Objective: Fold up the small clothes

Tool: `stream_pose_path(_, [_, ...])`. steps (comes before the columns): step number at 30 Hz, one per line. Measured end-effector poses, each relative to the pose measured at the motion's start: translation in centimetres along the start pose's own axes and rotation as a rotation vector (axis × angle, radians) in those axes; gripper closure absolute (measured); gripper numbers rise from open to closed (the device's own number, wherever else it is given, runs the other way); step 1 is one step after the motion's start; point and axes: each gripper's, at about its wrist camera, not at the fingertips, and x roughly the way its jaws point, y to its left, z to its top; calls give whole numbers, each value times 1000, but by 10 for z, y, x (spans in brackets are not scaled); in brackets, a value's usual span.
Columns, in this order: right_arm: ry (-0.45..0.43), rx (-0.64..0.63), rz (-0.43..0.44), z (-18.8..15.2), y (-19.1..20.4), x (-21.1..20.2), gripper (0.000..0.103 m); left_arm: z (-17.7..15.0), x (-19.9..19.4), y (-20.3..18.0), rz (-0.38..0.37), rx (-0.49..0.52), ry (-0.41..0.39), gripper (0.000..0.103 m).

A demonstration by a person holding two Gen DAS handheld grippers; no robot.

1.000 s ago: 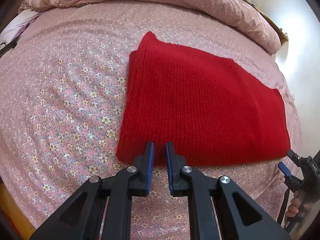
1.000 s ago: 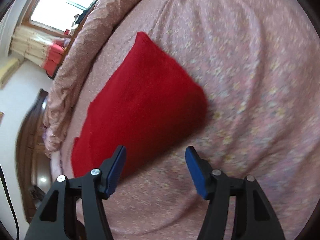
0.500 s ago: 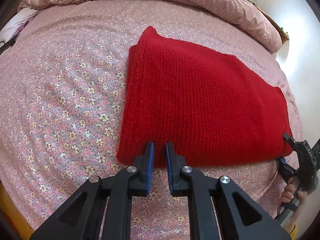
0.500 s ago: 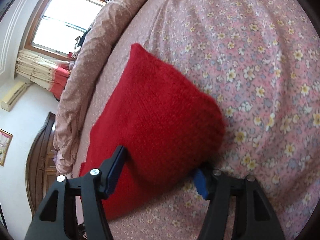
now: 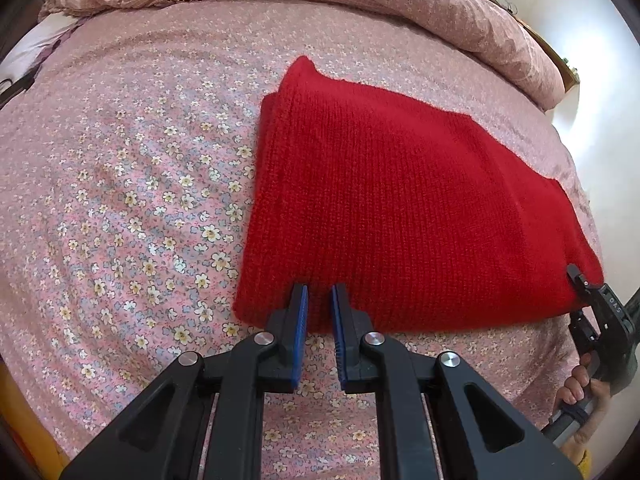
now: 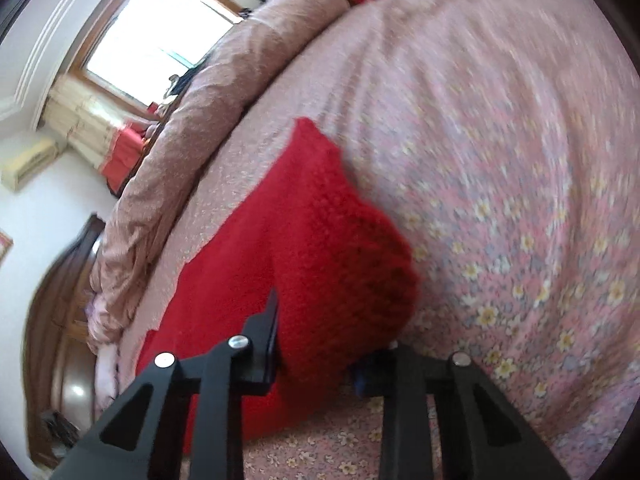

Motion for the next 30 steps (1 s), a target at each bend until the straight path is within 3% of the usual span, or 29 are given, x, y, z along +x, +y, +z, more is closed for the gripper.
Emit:
stream_pose_path(14, [-40, -245, -3, 16, 61, -22, 80, 2, -16, 10, 16, -19, -20, 97])
stream_pose_path(30, [-44, -515, 98, 21, 137, -41, 82, 4, -29, 35, 52, -69, -47, 97])
